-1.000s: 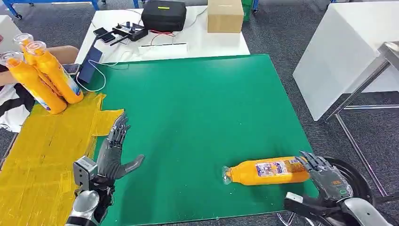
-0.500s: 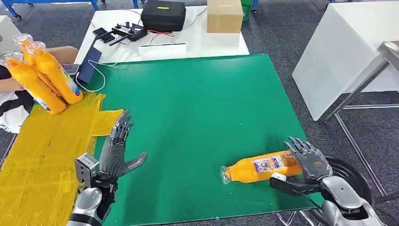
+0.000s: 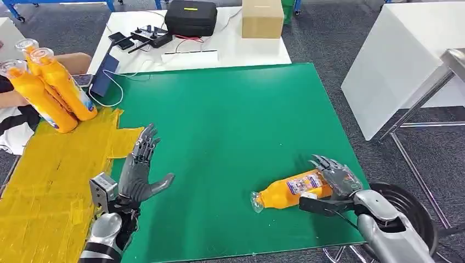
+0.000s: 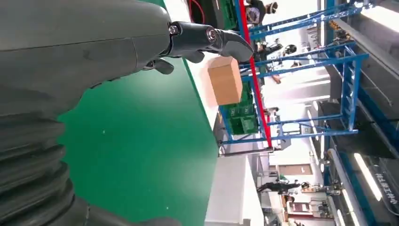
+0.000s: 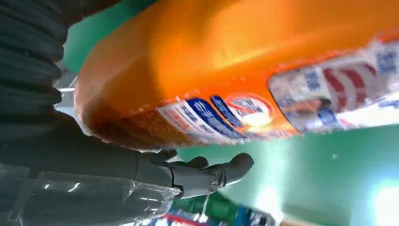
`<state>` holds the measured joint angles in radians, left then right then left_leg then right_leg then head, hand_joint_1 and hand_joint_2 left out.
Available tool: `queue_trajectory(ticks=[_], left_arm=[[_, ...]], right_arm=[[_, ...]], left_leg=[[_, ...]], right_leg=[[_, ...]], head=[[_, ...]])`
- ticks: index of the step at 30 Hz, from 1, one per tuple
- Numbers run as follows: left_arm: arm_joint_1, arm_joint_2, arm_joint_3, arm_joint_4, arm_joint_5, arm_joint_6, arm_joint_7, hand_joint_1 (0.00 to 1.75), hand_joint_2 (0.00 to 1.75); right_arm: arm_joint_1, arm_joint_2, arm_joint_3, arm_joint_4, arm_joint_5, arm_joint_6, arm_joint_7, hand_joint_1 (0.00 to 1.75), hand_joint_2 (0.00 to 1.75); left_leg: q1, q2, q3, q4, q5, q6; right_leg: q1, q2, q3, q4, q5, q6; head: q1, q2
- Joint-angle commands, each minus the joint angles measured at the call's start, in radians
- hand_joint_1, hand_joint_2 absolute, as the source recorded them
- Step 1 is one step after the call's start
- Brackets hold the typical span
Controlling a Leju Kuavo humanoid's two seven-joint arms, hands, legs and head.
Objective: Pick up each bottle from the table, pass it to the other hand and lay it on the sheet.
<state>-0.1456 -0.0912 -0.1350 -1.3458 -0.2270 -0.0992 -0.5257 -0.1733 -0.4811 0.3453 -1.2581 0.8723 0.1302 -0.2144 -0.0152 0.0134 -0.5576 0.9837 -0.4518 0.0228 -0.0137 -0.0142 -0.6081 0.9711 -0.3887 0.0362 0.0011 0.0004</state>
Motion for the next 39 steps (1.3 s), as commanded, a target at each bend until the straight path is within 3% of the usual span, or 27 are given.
queue_trajectory(ticks=[1,4,6,8,10,11,19,21,23,39], left_arm=[[-0.068,0.003,-0.032,0.117,0.015,-0.002,-0.007,0.0,1.75],[-0.078,0.004,-0.038,0.128,0.019,-0.001,-0.01,0.0,1.75],[-0.085,0.004,-0.044,0.138,0.023,0.001,-0.011,0.0,1.75],[-0.088,0.004,-0.047,0.142,0.024,0.002,-0.011,0.0,1.75],[-0.088,0.004,-0.047,0.142,0.024,0.002,-0.011,0.0,1.75],[-0.089,0.005,-0.048,0.143,0.026,0.002,-0.012,0.0,1.75],[-0.087,0.007,-0.05,0.138,0.028,0.003,-0.014,0.0,1.75],[-0.084,0.006,-0.048,0.133,0.028,0.006,-0.014,0.0,1.75],[-0.078,0.005,-0.044,0.123,0.028,0.008,-0.014,0.0,1.75],[-0.078,0.005,-0.044,0.122,0.028,0.008,-0.014,0.0,1.75]], right_arm=[[-0.09,-0.146,0.149,0.076,-0.085,0.096,-0.025,0.26,1.75],[-0.102,-0.209,0.194,0.047,-0.117,0.133,-0.024,0.31,1.75],[-0.101,-0.26,0.221,0.008,-0.144,0.156,-0.022,0.52,1.75],[-0.093,-0.287,0.227,-0.013,-0.158,0.164,-0.019,0.52,1.75],[-0.091,-0.294,0.227,-0.014,-0.158,0.164,-0.019,0.73,1.75],[-0.084,-0.313,0.232,-0.033,-0.16,0.169,-0.017,0.98,1.75],[-0.063,-0.305,0.23,-0.032,-0.152,0.14,0.003,1.03,1.75],[-0.071,-0.237,0.22,0.018,-0.104,0.08,0.004,1.19,1.75],[-0.083,-0.148,0.208,0.083,-0.052,0.018,0.004,1.19,1.75],[-0.086,-0.152,0.207,0.088,-0.049,0.016,0.005,1.19,1.75]], left_leg=[[0.003,-0.003,0.005,0.001,-0.003,-0.002],[0.003,-0.002,0.006,0.002,-0.003,-0.003],[0.001,-0.003,0.005,0.001,-0.003,-0.002],[-0.001,-0.002,0.001,0.0,-0.001,-0.001],[0.0,-0.003,0.003,0.001,-0.001,-0.002],[0.003,-0.004,0.007,0.003,-0.005,-0.003],[0.001,-0.002,0.003,0.0,-0.001,-0.002],[0.001,-0.002,0.003,0.0,-0.001,-0.002],[0.003,0.0,0.005,-0.001,-0.001,-0.002],[0.001,0.0,0.003,0.0,-0.001,-0.001]], right_leg=[[0.002,0.0,0.007,-0.001,-0.002,-0.001],[0.002,0.0,0.007,0.0,-0.003,-0.001],[0.001,0.0,0.006,0.0,-0.002,-0.001],[-0.001,-0.001,0.002,0.0,-0.001,0.0],[0.0,-0.001,0.004,0.0,-0.002,-0.001],[0.002,-0.001,0.008,0.0,-0.004,-0.002],[0.001,-0.001,0.004,-0.001,-0.001,-0.001],[0.001,-0.001,0.004,-0.001,0.0,-0.001],[0.003,0.001,0.006,-0.004,0.0,-0.001],[0.001,0.0,0.003,-0.001,0.0,-0.001]], head=[[0.0,0.0],[0.0,0.0],[0.0,0.0],[0.0,0.0],[0.0,0.0],[0.0,0.0],[0.0,0.0],[0.0,0.0],[0.0,0.0],[0.0,0.0]])
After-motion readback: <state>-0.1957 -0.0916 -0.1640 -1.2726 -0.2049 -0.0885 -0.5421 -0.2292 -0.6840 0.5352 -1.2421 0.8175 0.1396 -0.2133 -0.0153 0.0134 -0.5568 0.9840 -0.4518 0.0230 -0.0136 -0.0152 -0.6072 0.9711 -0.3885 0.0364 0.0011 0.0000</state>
